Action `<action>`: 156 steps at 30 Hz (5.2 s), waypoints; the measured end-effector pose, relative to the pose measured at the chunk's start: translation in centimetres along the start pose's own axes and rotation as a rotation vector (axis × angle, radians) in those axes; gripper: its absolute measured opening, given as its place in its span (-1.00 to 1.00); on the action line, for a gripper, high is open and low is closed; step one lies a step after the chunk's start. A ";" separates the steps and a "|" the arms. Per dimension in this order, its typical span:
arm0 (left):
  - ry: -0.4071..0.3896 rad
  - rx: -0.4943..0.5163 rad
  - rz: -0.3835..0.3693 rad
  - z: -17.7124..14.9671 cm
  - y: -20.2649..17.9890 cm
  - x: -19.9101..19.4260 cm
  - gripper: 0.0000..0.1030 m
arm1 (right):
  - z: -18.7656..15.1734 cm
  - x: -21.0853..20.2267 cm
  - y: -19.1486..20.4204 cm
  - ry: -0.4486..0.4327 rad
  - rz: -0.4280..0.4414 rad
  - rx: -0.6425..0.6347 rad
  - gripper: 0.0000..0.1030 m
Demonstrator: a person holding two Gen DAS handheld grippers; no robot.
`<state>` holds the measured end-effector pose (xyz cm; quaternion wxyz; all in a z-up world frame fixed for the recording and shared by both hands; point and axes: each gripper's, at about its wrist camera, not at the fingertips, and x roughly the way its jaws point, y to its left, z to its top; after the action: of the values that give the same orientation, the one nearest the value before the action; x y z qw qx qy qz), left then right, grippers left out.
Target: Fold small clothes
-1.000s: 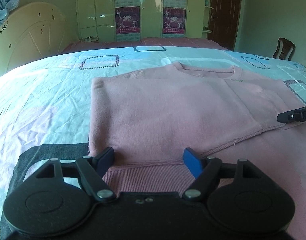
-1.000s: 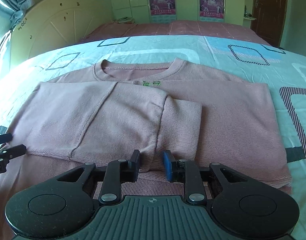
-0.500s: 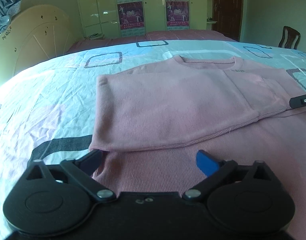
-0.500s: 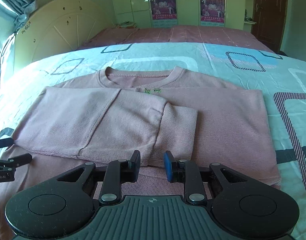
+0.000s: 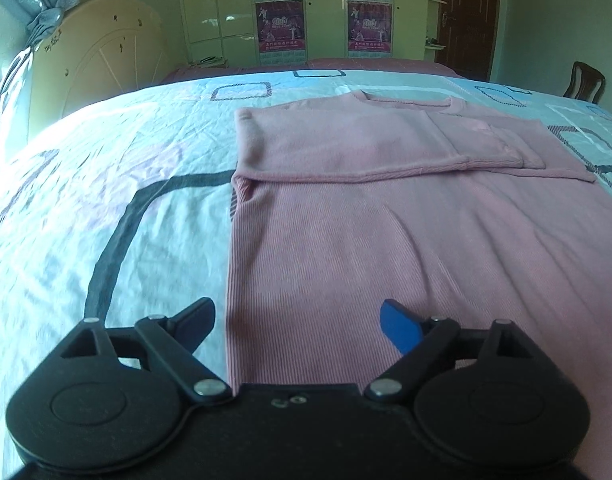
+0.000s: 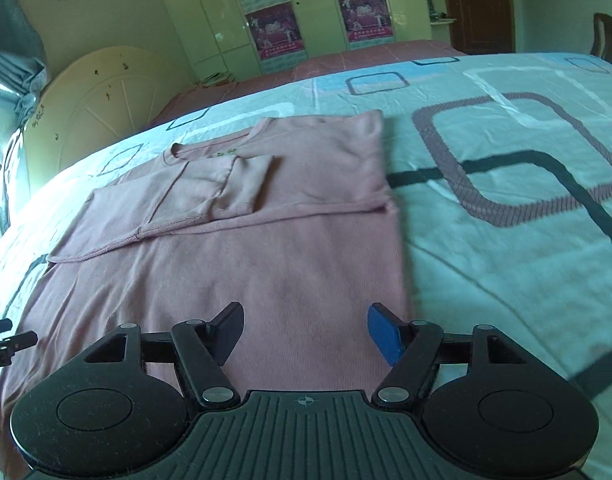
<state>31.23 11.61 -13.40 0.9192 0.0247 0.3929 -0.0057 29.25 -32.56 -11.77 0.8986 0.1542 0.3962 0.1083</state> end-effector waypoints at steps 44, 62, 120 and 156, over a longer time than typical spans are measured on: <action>-0.139 -0.662 -0.492 -6.7 6.9 -9.4 -0.92 | -4.5 -9.8 -6.9 -0.097 0.459 0.366 -0.86; -0.027 -0.650 -0.487 15.7 7.9 12.1 -0.92 | 17.4 8.8 -6.8 -0.062 0.268 0.503 -0.86; -0.113 -0.001 -0.092 21.3 1.9 18.5 -0.10 | 19.4 19.2 -1.0 -0.148 -0.163 -0.094 -0.07; -0.153 0.144 -0.212 10.4 -8.9 9.5 0.39 | 6.6 13.1 9.1 -0.060 0.090 -0.270 -0.11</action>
<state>45.06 2.33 -13.46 0.9366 0.0485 0.3207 -0.1328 42.19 -21.25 -13.13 0.9169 0.0529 0.3435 0.1961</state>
